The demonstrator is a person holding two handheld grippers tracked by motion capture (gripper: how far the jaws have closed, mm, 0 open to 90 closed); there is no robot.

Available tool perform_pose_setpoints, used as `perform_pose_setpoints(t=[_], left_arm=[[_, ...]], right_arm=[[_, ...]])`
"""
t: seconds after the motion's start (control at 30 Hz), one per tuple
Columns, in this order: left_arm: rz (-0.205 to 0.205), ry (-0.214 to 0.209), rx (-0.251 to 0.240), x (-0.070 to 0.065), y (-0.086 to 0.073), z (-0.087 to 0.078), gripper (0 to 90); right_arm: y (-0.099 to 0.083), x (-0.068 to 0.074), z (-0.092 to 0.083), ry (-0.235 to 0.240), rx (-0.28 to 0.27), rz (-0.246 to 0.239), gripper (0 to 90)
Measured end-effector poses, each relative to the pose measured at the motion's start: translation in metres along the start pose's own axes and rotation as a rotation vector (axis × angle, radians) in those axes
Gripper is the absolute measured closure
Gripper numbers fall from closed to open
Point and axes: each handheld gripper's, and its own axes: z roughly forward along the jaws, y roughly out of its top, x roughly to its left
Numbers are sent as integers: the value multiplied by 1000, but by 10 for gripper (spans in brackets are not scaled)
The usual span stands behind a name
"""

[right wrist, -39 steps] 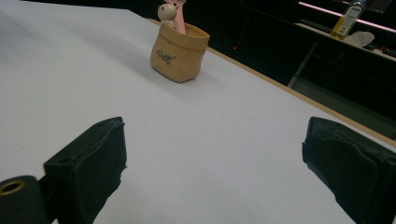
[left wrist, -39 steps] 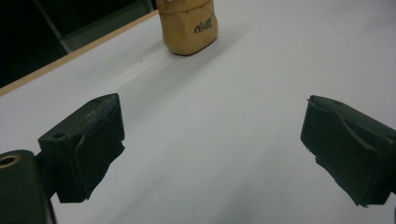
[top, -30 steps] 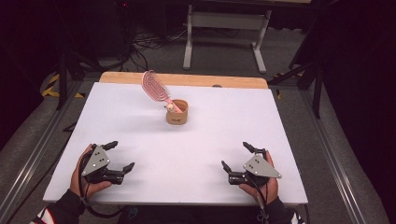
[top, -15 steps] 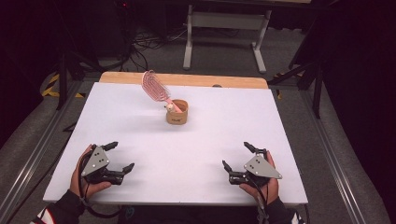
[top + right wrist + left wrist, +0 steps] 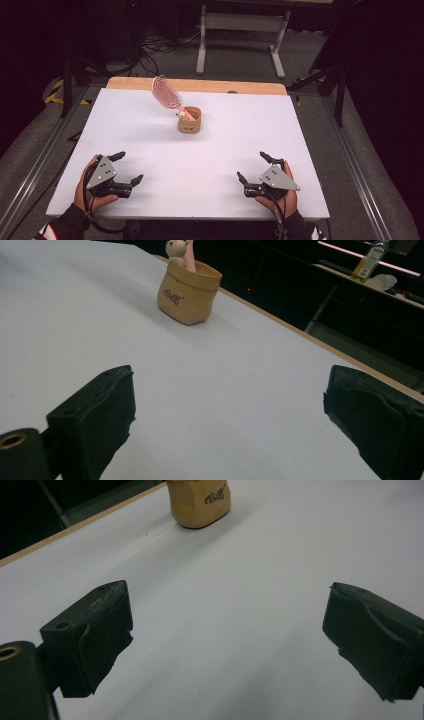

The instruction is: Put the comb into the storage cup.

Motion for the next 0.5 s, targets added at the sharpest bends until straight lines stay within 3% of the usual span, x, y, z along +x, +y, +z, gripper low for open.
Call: perform_pose_setpoints(t=[0.5], left_arm=[[2,-2,14,0,1,3,68]], right_arm=[[-1,-3,0,1,-6,18,72]])
